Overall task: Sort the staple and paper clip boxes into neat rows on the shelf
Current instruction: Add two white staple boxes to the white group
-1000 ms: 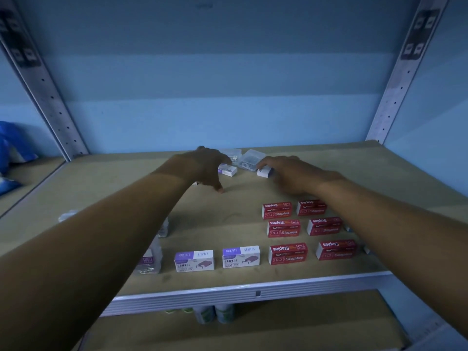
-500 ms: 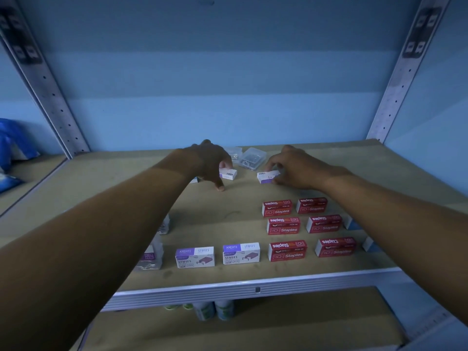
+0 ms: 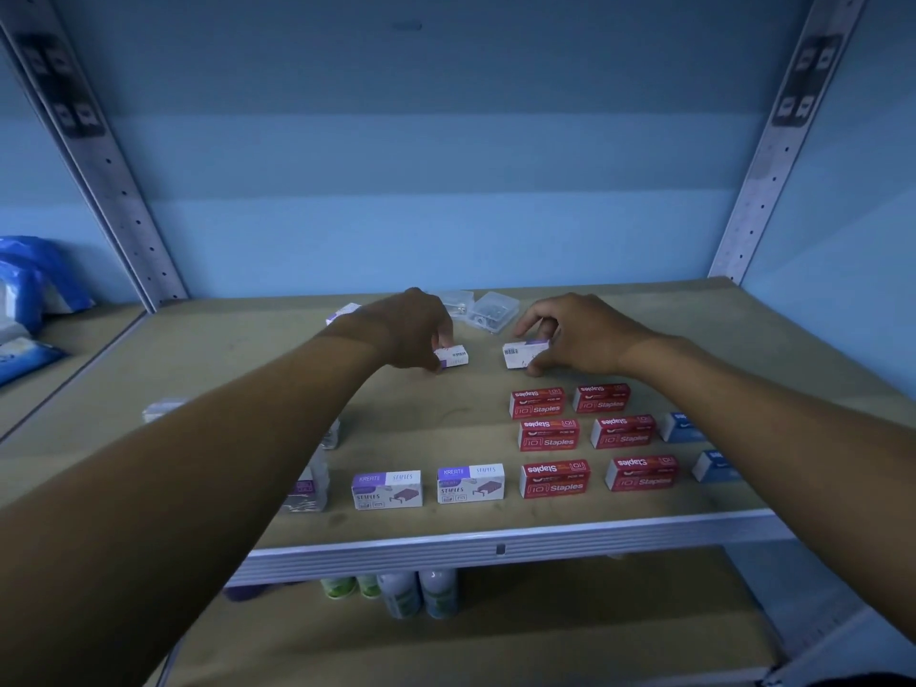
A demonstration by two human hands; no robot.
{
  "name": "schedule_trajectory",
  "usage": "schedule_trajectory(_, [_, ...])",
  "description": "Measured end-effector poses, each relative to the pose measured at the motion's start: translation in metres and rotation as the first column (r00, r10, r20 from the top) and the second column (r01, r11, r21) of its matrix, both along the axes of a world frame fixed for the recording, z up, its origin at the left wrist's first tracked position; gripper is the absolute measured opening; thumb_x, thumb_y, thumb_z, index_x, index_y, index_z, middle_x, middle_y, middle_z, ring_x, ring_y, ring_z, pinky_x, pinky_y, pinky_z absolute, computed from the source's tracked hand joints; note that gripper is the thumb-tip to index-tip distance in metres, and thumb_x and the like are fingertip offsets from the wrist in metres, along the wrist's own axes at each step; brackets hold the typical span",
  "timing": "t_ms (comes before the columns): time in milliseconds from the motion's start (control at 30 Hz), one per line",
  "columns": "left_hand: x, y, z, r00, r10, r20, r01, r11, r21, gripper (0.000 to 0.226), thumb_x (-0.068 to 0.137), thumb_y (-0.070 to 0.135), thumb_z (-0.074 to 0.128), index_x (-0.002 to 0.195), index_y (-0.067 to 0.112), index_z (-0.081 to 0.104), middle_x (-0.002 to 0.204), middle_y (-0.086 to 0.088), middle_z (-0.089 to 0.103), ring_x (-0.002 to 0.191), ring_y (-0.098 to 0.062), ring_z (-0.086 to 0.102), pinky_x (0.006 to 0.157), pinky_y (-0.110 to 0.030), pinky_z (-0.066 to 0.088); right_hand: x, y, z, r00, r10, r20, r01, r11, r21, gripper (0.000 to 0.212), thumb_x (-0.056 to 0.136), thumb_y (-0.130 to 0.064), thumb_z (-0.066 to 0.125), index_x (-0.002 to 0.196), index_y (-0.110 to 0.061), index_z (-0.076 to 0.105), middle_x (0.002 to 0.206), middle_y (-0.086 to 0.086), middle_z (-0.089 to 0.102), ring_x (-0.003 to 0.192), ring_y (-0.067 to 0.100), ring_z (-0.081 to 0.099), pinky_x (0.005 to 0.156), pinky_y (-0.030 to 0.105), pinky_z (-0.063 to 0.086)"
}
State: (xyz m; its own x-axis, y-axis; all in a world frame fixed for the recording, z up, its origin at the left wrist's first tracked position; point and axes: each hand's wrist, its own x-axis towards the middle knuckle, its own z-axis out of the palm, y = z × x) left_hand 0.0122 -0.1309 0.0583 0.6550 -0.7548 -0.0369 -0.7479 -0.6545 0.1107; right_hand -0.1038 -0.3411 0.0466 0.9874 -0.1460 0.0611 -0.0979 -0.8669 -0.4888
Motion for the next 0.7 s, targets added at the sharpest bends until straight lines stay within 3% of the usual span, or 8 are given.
schedule_trajectory(133, [-0.012,0.009,0.005,1.0,0.01,0.014,-0.01,0.999,-0.033,0.018,0.082,0.026,0.07,0.099,0.022,0.075,0.105,0.002,0.07,0.096,-0.018,0.063,0.087,-0.038,0.054,-0.005,0.011,0.002,0.996,-0.059,0.07,0.053,0.995,0.083,0.028,0.075,-0.017,0.084,0.097,-0.032,0.075,0.102,-0.01,0.073,0.084,-0.003,0.061,0.066,0.016,0.043])
schedule_trajectory(233, [-0.022,0.016,0.007,1.0,0.03,0.002,-0.03,0.998,-0.047,0.015,0.082,0.026,0.068,0.094,0.023,0.076,0.099,0.003,0.07,0.094,-0.018,0.064,0.085,-0.037,0.055,-0.011,0.024,0.007,0.99,-0.088,0.11,0.072,0.988,0.136,0.028,0.078,-0.018,0.082,0.103,-0.03,0.077,0.1,-0.012,0.074,0.088,0.004,0.065,0.07,0.018,0.047])
schedule_trajectory(367, [-0.035,0.023,0.011,0.997,0.071,-0.029,-0.072,0.997,-0.018,0.019,0.082,0.026,0.068,0.098,0.022,0.076,0.103,0.003,0.071,0.102,-0.016,0.063,0.09,-0.036,0.053,-0.023,0.043,0.012,0.982,-0.096,0.161,0.072,0.986,0.147,0.024,0.08,-0.019,0.079,0.099,-0.034,0.076,0.089,-0.019,0.068,0.073,-0.006,0.059,0.056,0.005,0.038])
schedule_trajectory(467, [-0.043,0.029,0.018,0.994,0.089,-0.058,-0.086,0.995,0.051,0.023,0.084,0.03,0.067,0.106,0.024,0.074,0.113,0.005,0.07,0.104,-0.016,0.061,0.093,-0.034,0.052,-0.03,0.057,0.012,0.982,-0.078,0.174,0.049,0.985,0.167,0.022,0.081,-0.019,0.079,0.095,-0.035,0.076,0.088,-0.02,0.068,0.076,-0.006,0.061,0.055,0.003,0.039])
schedule_trajectory(600, [-0.05,0.04,0.025,0.991,0.113,-0.078,-0.101,0.985,0.137,0.023,0.084,0.033,0.066,0.106,0.029,0.071,0.115,0.011,0.068,0.108,-0.013,0.059,0.095,-0.03,0.05,-0.036,0.072,0.011,0.993,0.048,0.105,-0.059,0.993,0.103,0.018,0.08,-0.019,0.077,0.088,-0.034,0.076,0.088,-0.016,0.069,0.08,0.002,0.062,0.063,0.012,0.046])
schedule_trajectory(700, [-0.054,0.048,0.028,0.987,0.131,-0.093,-0.114,0.979,0.17,0.023,0.084,0.031,0.067,0.107,0.03,0.071,0.115,0.012,0.069,0.109,-0.013,0.061,0.098,-0.033,0.05,-0.037,0.079,0.009,0.987,0.163,-0.001,-0.163,0.987,-0.012,0.021,0.08,-0.02,0.073,0.084,-0.04,0.076,0.094,-0.018,0.067,0.095,0.006,0.062,0.088,0.033,0.053])
